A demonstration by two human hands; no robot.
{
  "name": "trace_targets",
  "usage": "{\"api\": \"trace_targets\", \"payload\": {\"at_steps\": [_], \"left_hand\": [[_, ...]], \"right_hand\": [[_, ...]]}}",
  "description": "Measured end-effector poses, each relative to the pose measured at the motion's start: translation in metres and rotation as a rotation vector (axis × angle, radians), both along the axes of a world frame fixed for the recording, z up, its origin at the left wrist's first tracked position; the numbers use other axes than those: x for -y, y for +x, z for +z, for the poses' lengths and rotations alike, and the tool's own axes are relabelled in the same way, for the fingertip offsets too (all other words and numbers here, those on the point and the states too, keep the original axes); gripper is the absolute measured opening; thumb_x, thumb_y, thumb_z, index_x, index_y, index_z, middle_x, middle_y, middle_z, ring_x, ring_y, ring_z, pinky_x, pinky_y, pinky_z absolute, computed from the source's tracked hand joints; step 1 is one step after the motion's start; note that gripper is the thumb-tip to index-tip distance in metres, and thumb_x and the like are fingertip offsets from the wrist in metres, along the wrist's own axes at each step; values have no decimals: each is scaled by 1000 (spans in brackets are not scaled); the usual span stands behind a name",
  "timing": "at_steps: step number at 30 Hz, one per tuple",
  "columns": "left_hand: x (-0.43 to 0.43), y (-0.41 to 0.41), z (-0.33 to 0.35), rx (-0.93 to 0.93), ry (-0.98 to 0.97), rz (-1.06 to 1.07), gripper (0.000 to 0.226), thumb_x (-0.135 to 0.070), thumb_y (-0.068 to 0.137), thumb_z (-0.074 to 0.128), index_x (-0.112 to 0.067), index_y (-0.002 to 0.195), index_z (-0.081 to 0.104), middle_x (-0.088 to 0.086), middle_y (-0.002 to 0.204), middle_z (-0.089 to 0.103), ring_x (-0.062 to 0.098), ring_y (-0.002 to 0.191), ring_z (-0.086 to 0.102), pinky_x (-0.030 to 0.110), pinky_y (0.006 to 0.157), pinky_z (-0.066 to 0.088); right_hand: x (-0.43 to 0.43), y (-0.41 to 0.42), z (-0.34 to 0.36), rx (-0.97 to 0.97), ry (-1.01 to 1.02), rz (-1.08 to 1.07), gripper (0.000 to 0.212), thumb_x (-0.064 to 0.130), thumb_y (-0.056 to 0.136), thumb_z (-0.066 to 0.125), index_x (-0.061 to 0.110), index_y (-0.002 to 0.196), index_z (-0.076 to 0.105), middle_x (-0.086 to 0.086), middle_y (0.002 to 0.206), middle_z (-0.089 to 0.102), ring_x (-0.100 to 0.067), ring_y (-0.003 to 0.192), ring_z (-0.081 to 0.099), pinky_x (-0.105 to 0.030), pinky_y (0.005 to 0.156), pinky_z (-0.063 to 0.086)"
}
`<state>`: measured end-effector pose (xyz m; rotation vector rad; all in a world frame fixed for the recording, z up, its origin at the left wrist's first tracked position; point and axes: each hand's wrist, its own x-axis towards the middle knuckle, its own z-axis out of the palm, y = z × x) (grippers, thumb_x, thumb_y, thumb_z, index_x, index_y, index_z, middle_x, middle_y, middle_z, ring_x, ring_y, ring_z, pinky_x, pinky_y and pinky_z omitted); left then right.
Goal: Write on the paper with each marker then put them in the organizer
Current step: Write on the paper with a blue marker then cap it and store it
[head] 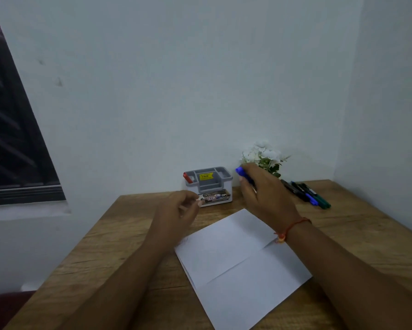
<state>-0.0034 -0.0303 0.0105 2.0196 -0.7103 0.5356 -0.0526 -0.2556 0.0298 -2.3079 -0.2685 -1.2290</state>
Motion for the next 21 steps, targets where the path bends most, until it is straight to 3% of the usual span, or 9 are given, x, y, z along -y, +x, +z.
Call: {"api": "trace_targets", "payload": {"at_steps": [3,7,11,17,21], "left_hand": [[3,-5,4,-86,-124,-55,15,-28,89,67,-25,104,66,-12,91,68,-2,84,62,10,68,49],[5,-8,7,-178,-186,-137,21,-23,87,69,-27,107,65,-10,90,69,-1,85,64,19,76,54],[5,-8,6,-259,-227,-255,14,-16,86,70,-22,99,72,-1,86,73,8,80,69,24,73,56],[1,-5,6,-307,-228,-278,12,-10,84,71,-10,96,75,3,82,73,8,73,68,19,69,55],[-5,-2,9,-342,-234,-236,11,-12,83,73,-13,94,75,5,84,74,13,78,69,23,73,58]], "right_hand": [[-13,2,-3,-70,-145,131,25,30,102,51,22,121,65,6,90,62,-9,80,55,-27,68,44],[-26,6,-8,-211,-304,146,32,36,101,53,10,96,71,-1,80,66,-14,71,54,-32,63,42],[-35,5,-13,-260,-407,124,26,37,103,51,16,97,66,-2,89,66,-18,78,58,-36,64,47],[-37,2,-11,-262,-481,10,31,50,102,43,29,106,65,5,92,71,-17,80,64,-33,55,42],[-45,1,-11,-360,-405,35,34,51,103,40,25,111,60,3,93,68,-17,79,63,-31,55,42]]}}
